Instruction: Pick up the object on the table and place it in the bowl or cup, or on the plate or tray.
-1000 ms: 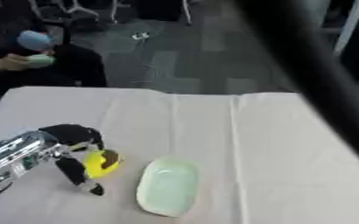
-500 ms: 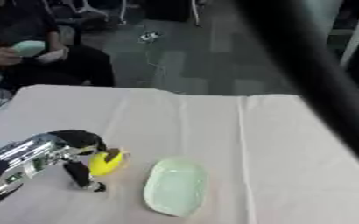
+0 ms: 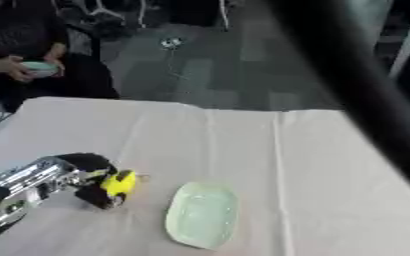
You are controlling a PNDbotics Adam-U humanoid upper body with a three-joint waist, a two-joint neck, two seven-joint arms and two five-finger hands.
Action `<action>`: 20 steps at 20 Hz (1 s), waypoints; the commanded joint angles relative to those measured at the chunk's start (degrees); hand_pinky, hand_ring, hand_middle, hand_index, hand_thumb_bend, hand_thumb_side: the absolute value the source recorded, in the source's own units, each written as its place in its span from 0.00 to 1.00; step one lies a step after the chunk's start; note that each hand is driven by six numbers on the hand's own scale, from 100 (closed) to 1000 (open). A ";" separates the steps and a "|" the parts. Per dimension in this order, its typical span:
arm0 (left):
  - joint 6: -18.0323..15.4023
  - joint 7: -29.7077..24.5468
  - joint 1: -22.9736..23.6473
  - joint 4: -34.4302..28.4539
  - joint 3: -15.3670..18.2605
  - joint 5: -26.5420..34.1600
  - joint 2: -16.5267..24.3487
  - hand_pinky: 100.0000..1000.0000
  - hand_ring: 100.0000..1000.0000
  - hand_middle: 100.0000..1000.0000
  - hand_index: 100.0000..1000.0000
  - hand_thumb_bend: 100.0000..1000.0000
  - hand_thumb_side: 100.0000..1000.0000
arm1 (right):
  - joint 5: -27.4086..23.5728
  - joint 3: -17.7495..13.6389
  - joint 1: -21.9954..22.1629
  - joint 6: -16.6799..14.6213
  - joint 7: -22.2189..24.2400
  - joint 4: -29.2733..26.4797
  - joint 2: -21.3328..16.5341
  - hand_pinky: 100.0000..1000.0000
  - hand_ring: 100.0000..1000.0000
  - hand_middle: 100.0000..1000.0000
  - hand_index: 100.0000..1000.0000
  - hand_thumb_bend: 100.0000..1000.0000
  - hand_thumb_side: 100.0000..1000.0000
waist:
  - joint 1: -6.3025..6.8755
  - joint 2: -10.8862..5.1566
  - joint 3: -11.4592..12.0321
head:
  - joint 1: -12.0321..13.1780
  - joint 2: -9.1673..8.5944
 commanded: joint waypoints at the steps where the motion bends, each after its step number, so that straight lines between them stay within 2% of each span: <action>1: 0.06 1.37 0.03 -1.15 0.60 1.11 1.82 0.00 0.00 0.00 0.22 0.05 0.78 | 0.32 -0.08 0.08 -17.27 -17.13 -0.78 -0.29 0.22 0.23 0.17 0.32 0.34 0.58 | -0.13 -0.86 0.22 | -0.18 -0.93; 9: -1.39 5.39 -0.93 -5.40 1.59 4.11 5.17 0.00 0.00 0.00 0.13 0.05 0.76 | 1.31 0.20 0.82 -17.27 -17.13 -0.78 0.31 0.21 0.23 0.17 0.31 0.34 0.58 | -0.35 -1.14 1.21 | -0.74 0.38; 15: -1.49 4.08 -1.38 -10.65 2.50 5.54 8.50 0.00 0.00 0.00 0.11 0.05 0.76 | 2.07 0.29 1.54 -17.27 -17.13 -0.78 0.61 0.21 0.23 0.17 0.31 0.33 0.58 | -0.37 -1.56 2.18 | -0.96 1.42; 20: -1.23 3.56 -1.76 -15.75 2.26 8.91 10.23 0.00 0.00 0.00 0.11 0.04 0.76 | 3.29 1.00 2.04 -17.27 -17.13 -0.78 1.18 0.21 0.23 0.16 0.31 0.33 0.57 | -0.49 -1.82 2.67 | -1.56 1.58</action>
